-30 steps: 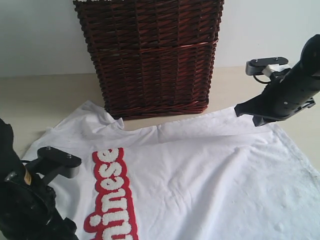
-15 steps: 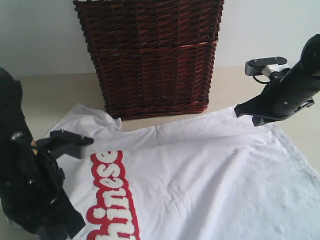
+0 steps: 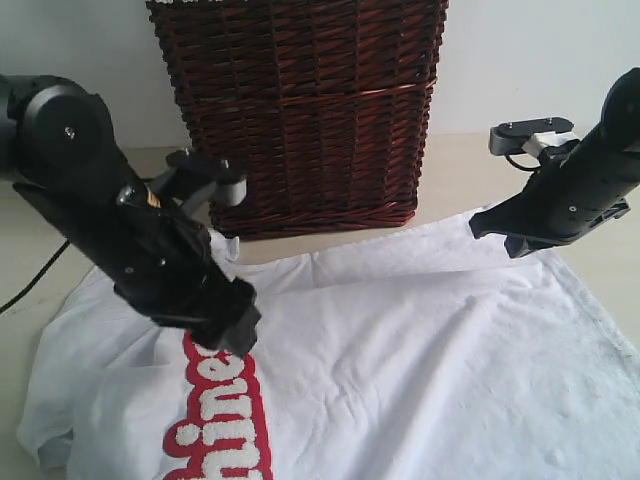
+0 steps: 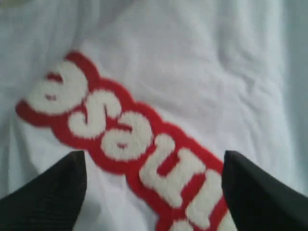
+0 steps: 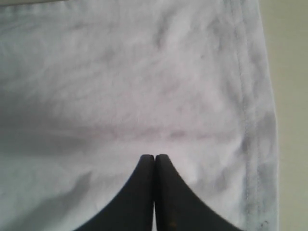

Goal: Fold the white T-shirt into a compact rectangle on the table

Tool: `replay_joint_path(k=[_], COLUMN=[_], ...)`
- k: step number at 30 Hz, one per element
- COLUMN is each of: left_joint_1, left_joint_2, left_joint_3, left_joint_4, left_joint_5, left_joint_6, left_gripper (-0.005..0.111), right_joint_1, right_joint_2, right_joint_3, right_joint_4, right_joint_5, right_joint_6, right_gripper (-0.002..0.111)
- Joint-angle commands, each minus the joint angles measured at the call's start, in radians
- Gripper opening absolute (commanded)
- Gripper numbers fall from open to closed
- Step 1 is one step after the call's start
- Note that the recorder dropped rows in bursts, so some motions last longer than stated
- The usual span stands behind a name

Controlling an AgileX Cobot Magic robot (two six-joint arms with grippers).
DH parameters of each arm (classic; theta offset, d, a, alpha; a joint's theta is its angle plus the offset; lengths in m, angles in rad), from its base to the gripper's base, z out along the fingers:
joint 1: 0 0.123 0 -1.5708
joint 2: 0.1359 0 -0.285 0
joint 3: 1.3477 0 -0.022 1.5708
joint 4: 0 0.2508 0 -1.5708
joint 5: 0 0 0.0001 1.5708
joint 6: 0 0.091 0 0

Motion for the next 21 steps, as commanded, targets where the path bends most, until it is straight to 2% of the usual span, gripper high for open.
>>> replay_joint_path(k=[1,4,8,11,14,17,21], left_joint_1=[0.058,0.143,0.233,0.248,0.248,0.248,0.248], left_joint_2=[-0.042,-0.154,-0.334,-0.426,-0.446,-0.403,-0.299], left_joint_3=[0.014,0.075,0.246,0.397,0.509,0.555,0.554], left_joint_4=[0.072,0.021,-0.081,-0.14,-0.196,-0.256,-0.329], left_joint_5=[0.197,0.206,0.234,0.214,0.089,-0.043,-0.126], left_joint_6=[-0.101,-0.132,-0.11,-0.11,-0.11,-0.11,-0.06], left_gripper=[0.062,0.053,0.052,0.052,0.052,0.052,0.052], right_joint_1=[0.0,0.0,0.0,0.0,0.0,0.0,0.0], right_joint_2=[-0.011,-0.011,-0.011,-0.011,-0.011,-0.011,-0.011], right_joint_3=[0.002,0.002,0.002,0.002,0.002,0.002,0.002], right_joint_4=[0.002,0.004,0.011,0.034,0.09,0.16,0.222], right_joint_5=[-0.003,-0.001,-0.005,-0.011,-0.011,0.006,0.019], right_joint_6=[-0.009,-0.009,-0.009,-0.023,-0.065,-0.12,-0.184], right_gripper=[0.0,0.0,0.0,0.0,0.0,0.0,0.0])
